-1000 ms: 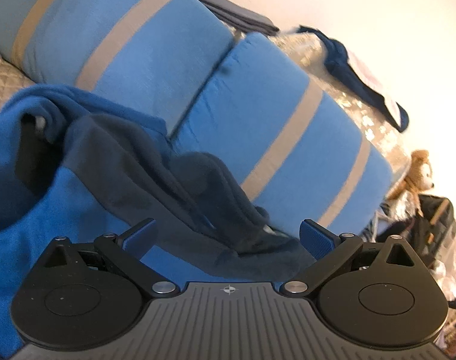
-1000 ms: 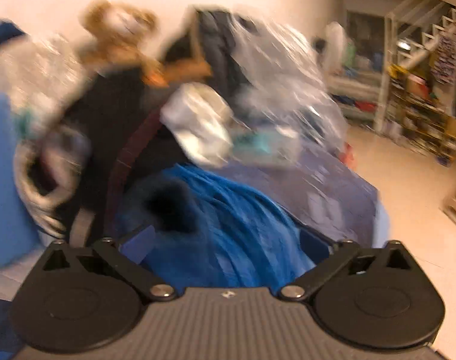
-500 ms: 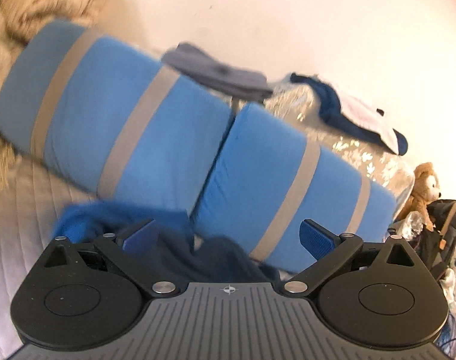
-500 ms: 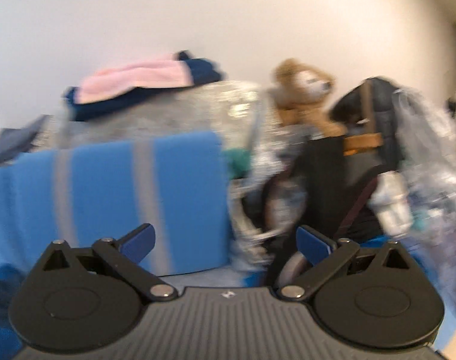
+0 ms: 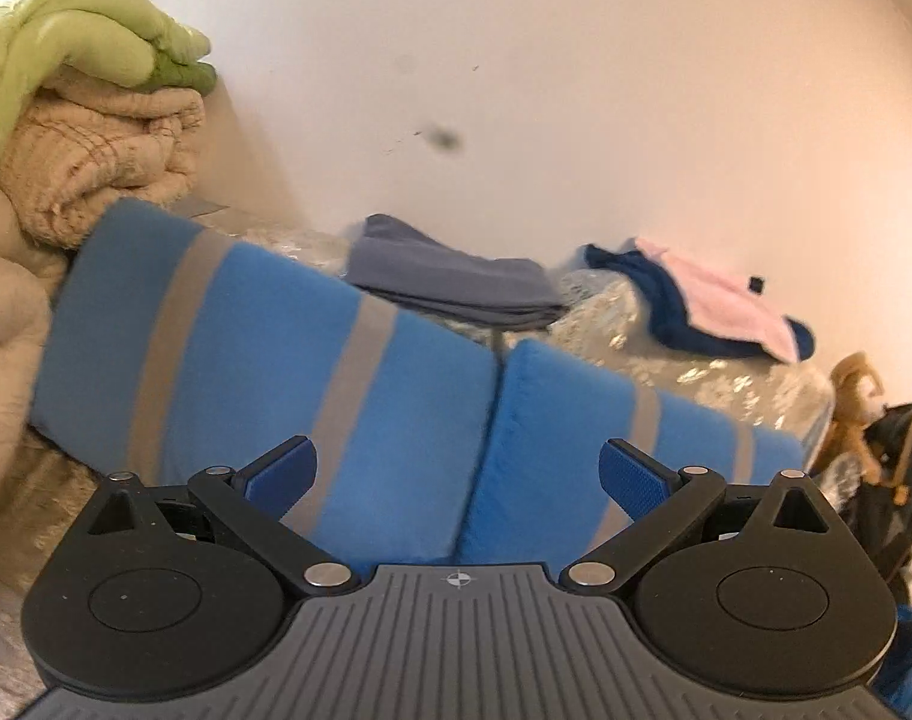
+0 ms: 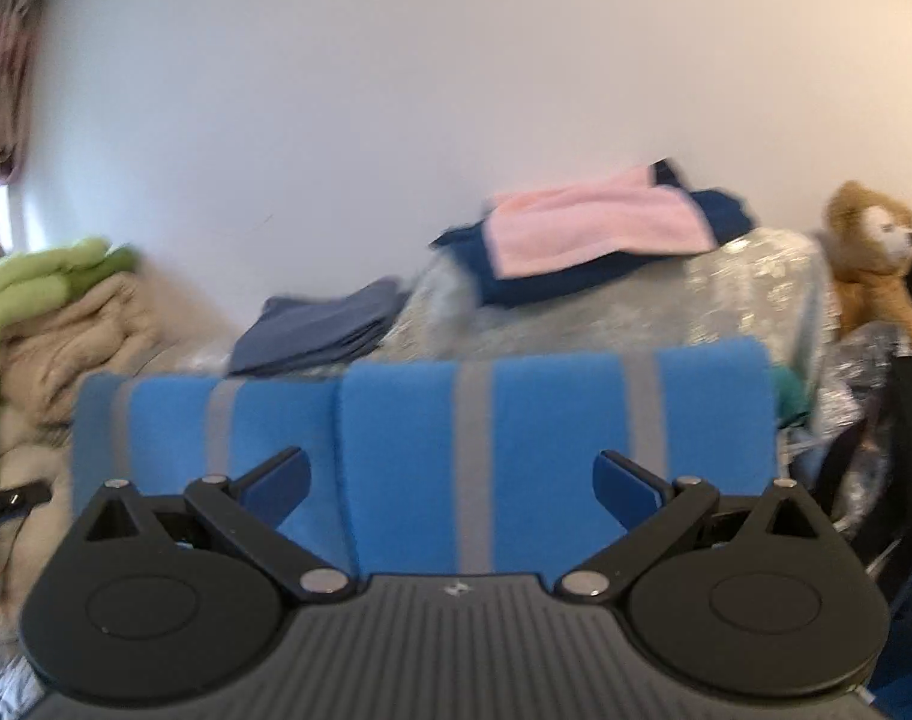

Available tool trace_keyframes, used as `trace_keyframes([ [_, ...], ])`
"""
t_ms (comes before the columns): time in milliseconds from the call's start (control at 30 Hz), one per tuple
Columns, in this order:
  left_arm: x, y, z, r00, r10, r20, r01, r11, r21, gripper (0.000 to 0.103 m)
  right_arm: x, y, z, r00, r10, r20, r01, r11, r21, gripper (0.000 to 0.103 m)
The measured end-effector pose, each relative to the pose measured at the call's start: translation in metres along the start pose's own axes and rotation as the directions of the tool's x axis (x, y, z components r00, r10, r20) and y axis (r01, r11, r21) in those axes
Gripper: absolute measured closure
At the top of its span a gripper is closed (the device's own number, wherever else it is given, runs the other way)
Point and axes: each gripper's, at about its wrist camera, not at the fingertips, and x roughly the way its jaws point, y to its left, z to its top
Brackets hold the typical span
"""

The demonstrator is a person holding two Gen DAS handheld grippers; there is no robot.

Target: Fold clothes

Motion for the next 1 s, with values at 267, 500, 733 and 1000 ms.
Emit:
trace_keyframes([
  [267,0.043,0.045,-0.063,0.987,0.068,-0.146,-0.064,0.998,0.029,0.0,0.07,0.028,-0.106,0.983,0.017,-0.184,-0.015,1.0,0.013,0.001],
  [500,0.084,0.075,-0.099,0.963,0.118,-0.242,-0.113,0.993,0.035,0.0,0.127,0.025,-0.217,0.953,-0.018,-0.303,0.067,0.986,0.153,0.001],
  [733,0.124,0.085,-0.105,0.956,0.147,-0.253,-0.114,0.983,0.142,0.0,0.146,0.031,-0.254,0.938,-0.041,-0.345,0.075,0.993,0.088,0.001],
  [1000,0.179,0.086,-0.116,0.929,0.21,-0.304,-0.121,0.95,0.287,0.001,0.151,0.042,-0.263,0.925,-0.021,-0.38,0.039,0.998,0.04,0.001],
])
